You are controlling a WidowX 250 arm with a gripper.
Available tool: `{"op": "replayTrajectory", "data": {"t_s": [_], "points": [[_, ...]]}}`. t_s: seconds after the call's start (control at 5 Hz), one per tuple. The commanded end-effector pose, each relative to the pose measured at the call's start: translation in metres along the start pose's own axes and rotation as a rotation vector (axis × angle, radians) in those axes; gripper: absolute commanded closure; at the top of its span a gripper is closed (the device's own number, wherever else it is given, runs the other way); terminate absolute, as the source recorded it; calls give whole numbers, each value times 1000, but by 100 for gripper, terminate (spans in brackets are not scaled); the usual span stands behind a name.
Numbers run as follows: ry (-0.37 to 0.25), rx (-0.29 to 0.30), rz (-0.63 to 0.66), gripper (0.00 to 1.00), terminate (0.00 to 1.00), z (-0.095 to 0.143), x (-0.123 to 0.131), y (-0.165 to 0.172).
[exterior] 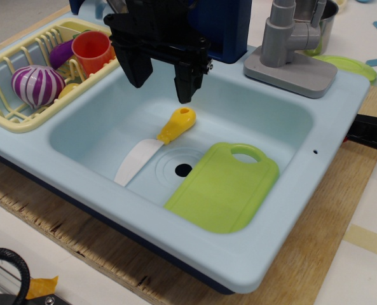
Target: Put knife on cutting board
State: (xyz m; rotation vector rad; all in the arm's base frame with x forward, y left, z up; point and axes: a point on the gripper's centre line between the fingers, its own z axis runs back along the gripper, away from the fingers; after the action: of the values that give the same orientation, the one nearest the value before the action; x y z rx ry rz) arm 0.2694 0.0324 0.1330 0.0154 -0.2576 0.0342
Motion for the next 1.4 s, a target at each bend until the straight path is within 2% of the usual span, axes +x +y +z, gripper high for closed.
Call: {"op": "replayTrajectory", "data": {"t_s": [0.0,0.4,1.2], "points": [[0,0,0,0,0,0,0,0],[55,10,27,0,0,-28,1,-5],[82,-17,7,0,0,-58,5,1]]}}
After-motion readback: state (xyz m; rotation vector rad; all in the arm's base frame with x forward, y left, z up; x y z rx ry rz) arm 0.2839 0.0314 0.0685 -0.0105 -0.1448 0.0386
